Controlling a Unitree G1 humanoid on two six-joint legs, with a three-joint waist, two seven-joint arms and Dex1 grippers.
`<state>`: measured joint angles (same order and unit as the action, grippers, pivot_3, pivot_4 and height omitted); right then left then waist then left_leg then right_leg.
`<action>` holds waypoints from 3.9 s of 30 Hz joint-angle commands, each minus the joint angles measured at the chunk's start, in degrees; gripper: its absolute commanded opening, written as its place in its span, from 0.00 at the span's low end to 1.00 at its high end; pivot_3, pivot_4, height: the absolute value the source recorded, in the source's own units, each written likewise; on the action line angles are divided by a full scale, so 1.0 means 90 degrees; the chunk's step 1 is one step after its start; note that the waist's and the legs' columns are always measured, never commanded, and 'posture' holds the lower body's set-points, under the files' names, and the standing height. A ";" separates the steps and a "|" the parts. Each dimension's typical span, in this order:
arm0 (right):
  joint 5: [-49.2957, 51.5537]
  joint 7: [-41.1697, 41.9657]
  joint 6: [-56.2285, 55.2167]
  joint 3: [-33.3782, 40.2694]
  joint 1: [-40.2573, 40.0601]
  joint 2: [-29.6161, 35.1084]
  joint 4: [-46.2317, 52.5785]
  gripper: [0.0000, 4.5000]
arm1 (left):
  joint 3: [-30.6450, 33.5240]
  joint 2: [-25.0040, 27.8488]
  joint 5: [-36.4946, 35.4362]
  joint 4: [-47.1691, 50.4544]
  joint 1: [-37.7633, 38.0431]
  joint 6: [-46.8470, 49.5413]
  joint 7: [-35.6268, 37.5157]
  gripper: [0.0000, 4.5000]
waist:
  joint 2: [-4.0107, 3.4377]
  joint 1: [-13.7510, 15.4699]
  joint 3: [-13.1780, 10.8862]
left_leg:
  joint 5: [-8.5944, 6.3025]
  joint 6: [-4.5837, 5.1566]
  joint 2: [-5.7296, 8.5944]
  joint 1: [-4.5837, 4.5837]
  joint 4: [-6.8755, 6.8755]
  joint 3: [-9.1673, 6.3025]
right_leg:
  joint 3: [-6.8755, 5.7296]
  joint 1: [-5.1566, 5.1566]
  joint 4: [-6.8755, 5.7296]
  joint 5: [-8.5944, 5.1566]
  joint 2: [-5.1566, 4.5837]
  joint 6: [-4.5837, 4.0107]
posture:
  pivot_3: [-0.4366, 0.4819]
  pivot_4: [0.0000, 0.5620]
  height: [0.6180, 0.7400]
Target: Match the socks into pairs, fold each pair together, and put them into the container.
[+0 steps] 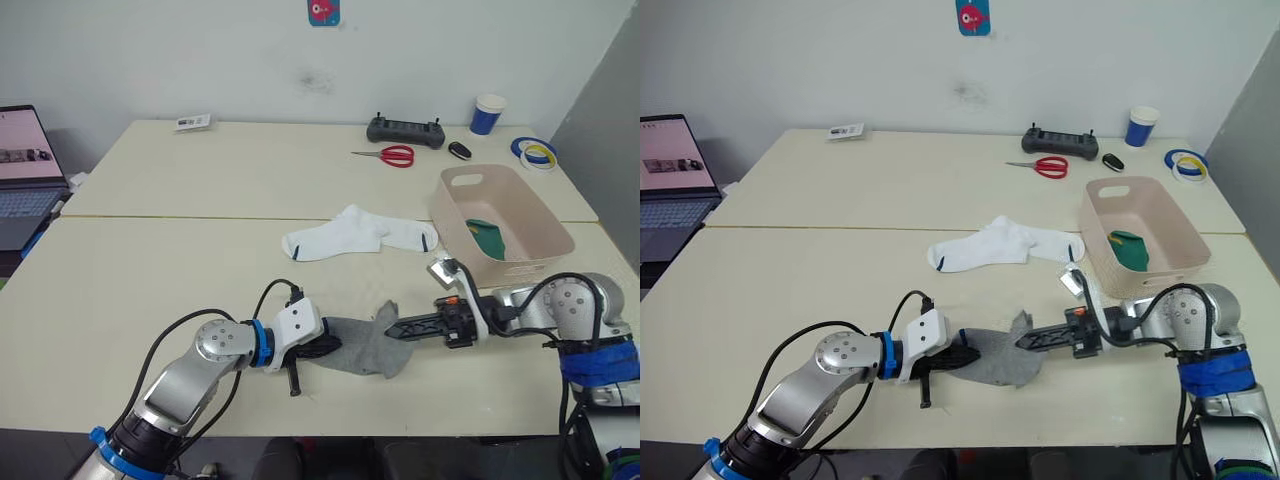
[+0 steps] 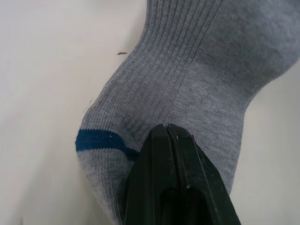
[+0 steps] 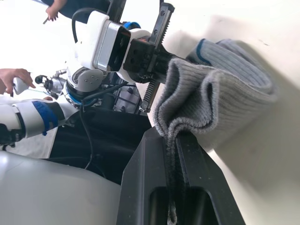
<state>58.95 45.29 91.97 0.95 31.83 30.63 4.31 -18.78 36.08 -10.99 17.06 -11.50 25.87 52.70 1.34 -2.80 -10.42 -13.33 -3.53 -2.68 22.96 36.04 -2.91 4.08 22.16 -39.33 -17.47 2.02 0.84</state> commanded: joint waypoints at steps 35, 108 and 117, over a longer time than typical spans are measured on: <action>-0.2297 0.1021 -0.4933 -0.1495 -0.0803 0.0242 0.1437 0.41 | 0.0128 0.0146 0.0045 -0.0057 -0.0082 0.0384 -0.0021 0.00 | -0.0004 -0.0044 0.0000 | -0.0001 0.0001 -0.0001 -0.0002 -0.0002 0.0000 | -0.0002 0.0005 -0.0002 -0.0001 0.0000 0.0001 | 0.48 0.27 1.00; -0.1615 -0.0917 0.0059 0.0425 -0.0899 -0.0990 0.1427 0.98 | 0.0243 0.0462 0.0211 -0.0817 -0.0153 -0.0337 0.0273 0.00 | -0.0007 -0.0024 0.0004 | 0.0002 -0.0003 0.0001 -0.0026 0.0005 -0.0006 | 0.0004 -0.0002 -0.0057 -0.0004 -0.0004 -0.0006 | 0.48 0.27 1.00; -0.0468 -0.2700 0.0059 0.0775 -0.0762 -0.2150 0.0431 0.98 | 0.0263 0.0463 0.0193 -0.0704 -0.0109 -0.0244 0.0279 0.00 | -0.0010 -0.0060 0.0010 | 0.0002 -0.0001 0.0000 -0.0028 0.0004 0.0000 | 0.0006 0.0000 -0.0058 -0.0004 -0.0001 -0.0006 | 0.48 0.27 1.00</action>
<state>52.71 24.24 92.02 7.69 24.03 13.27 9.61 -15.40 39.98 -11.01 12.00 -13.59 22.05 55.70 1.25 -3.34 -10.33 -13.31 -3.54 -2.68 22.71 36.07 -2.91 4.13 22.16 -39.86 -17.51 2.03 0.79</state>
